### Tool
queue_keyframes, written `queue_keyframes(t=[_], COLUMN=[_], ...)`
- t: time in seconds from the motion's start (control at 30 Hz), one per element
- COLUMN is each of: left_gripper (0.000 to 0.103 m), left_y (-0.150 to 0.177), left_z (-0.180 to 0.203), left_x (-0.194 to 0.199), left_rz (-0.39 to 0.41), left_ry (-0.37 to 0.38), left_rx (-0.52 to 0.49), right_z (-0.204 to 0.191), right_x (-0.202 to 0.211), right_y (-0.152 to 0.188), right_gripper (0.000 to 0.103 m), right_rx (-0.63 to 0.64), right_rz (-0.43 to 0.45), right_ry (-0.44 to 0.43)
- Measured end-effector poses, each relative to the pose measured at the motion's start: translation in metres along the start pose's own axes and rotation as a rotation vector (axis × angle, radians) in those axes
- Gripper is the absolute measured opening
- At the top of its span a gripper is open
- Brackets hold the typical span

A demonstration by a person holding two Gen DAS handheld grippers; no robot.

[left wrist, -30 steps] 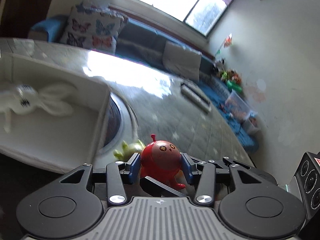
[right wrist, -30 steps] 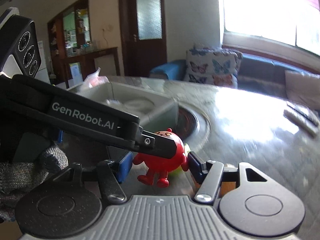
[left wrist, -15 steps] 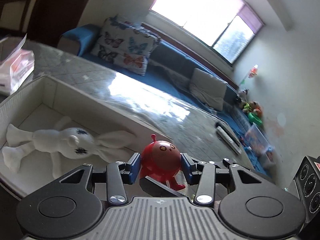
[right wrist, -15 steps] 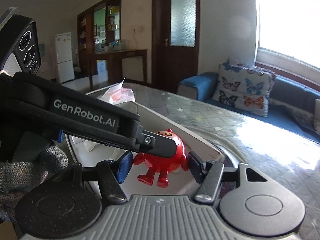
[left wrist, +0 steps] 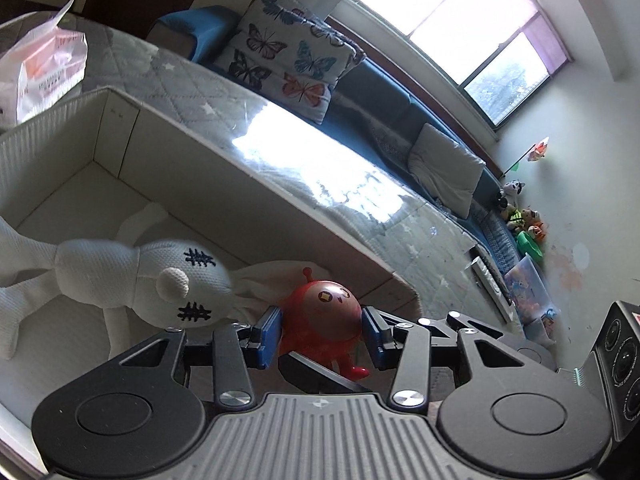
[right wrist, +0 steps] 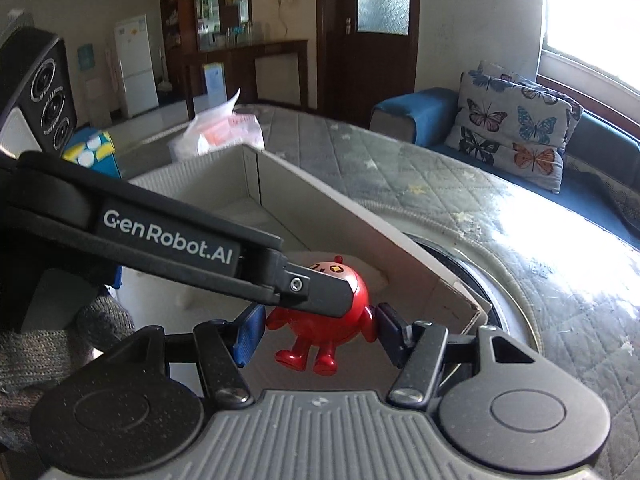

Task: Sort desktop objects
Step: 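Lower the red toy into the grey box beside the bunny and release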

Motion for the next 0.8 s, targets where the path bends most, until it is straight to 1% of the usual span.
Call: queue_keyframes(t=[0.33, 0.53, 0.73, 0.8], left_gripper=[0.044, 0.044, 0.044, 0.044], left_y=[0.001, 0.001, 0.002, 0.002], left_z=[-0.002, -0.001, 0.000, 0.000], left_x=[-0.005, -0.005, -0.003, -0.002], left_rz=[-0.016, -0.016, -0.009, -0.009], left_ry=[-0.014, -0.017, -0.022, -0.024], left_rx=[0.017, 0.022, 0.020, 0.020], right_z=[-0.007, -0.007, -0.007, -0.007], right_x=[-0.023, -0.025, -0.022, -0.019], right_y=[0.004, 0.004, 0.004, 0.004], right_gripper=[0.061, 0.062, 0.062, 0.064], right_rx=[0.076, 0.085, 0.075, 0.068], right_rz=[-0.071, -0.073, -0.053, -0.044], right_ry=[0.041, 0.044, 0.040, 0.036])
Point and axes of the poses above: each gripper's, at about its wrist camera, not at the fingertips, and x roughly against the way its jaws point, z to its right, y to its underside, the point moved 3 cm from there along -x, roughly the way its jaws point, and after that the axes turned 11 degrees about z, right-handed, at the moved point
